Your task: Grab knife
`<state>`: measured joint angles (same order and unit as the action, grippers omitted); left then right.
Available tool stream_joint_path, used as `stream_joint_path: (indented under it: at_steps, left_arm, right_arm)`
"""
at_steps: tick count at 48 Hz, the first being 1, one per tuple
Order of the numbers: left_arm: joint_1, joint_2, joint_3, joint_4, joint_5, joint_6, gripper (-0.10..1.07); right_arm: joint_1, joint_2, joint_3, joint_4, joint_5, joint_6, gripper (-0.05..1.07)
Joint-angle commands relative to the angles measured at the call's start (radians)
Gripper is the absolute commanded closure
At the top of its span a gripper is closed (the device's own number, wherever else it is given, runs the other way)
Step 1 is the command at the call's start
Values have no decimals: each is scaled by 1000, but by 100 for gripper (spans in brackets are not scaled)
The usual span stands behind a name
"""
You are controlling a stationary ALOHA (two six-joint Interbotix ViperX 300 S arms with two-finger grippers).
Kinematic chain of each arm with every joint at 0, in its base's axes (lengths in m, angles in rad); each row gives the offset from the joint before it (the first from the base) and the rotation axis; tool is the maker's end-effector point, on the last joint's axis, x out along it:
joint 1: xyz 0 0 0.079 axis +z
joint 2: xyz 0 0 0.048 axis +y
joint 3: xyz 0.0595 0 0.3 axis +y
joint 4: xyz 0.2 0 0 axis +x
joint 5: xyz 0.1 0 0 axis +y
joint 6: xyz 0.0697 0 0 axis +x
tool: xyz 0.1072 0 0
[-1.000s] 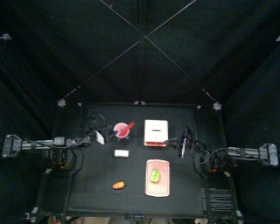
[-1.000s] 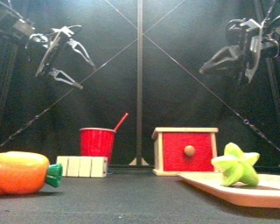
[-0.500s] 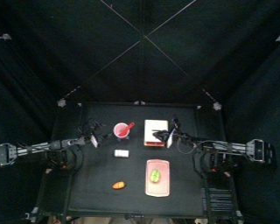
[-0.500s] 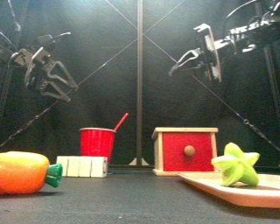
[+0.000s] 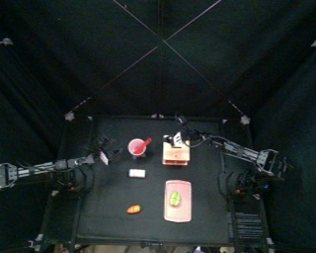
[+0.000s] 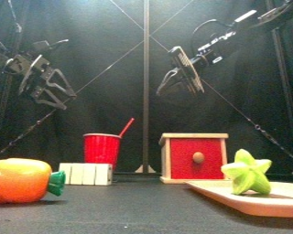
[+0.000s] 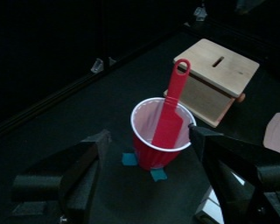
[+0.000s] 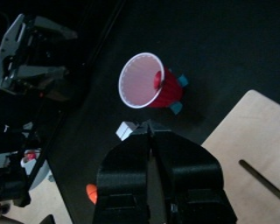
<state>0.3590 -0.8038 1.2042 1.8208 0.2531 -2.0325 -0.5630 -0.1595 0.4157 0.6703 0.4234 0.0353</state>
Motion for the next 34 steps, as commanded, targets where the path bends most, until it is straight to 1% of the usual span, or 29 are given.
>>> stream_joint_path:
  at_steps: [1, 9, 11, 17, 20, 21, 25, 27, 34]
  left_arm:
    - [0, 0, -12, -5, 3, 0, -5]
    - [-3, 0, -6, -34, 5, 0, -5]
    - [-5, 0, -3, -43, 5, 0, -5]
    - [-6, 0, 3, -58, 5, 0, -5]
    - [-6, -2, 8, -60, 5, 0, -5]
    - [-6, -2, 9, -60, 5, 0, -5]
    - [-9, 0, 12, -64, 5, 0, -5]
    - [-11, 0, 14, -67, 5, 0, -5]
    - [-12, -2, 14, -80, 5, 0, -5]
  right_arm:
    - [-31, 48, -103, 6, 80, -5, 90]
    - [-55, 169, -261, 11, 227, -9, 78]
    - [-57, 209, -319, 11, 279, -11, 74]
    - [-66, 305, -453, -2, 405, -15, 63]
    - [-71, 348, -506, -8, 454, -17, 57]
    - [-71, 368, -534, -12, 476, -17, 54]
    - [-69, 416, -600, -31, 525, -15, 43]
    - [-69, 442, -635, -44, 549, -12, 36]
    - [-69, 491, -710, -84, 600, 3, 20]
